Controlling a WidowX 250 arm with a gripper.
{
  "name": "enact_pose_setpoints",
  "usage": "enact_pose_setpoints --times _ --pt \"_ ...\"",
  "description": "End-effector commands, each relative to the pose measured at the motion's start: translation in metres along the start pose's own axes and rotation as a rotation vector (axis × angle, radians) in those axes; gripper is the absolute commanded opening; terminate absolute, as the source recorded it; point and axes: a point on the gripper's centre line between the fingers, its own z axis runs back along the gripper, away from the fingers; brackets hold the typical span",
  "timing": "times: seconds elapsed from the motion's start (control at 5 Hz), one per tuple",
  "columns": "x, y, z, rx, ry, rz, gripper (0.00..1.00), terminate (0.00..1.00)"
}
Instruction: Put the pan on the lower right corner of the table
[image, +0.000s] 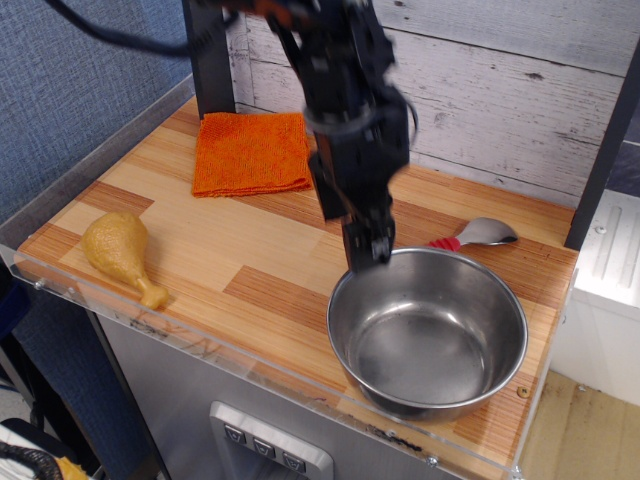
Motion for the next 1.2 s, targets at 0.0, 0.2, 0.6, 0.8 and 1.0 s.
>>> enact_pose_setpoints --times 0.0,0.2,0.6,0.8,1.0 --pt "-0.009 0.030 0.078 0.068 -0.190 0.063 1.00 0.00" --pt "-0.022 0.047 0.111 0.113 -0.246 0.148 1.00 0.00" --pt "-0.026 0.055 0.123 0.117 -0.270 0.161 1.00 0.00" --pt "-0.026 0.055 0.123 0.117 -0.270 0.161 1.00 0.00" --pt "-0.026 0.055 0.123 0.117 -0.270 0.161 1.00 0.00"
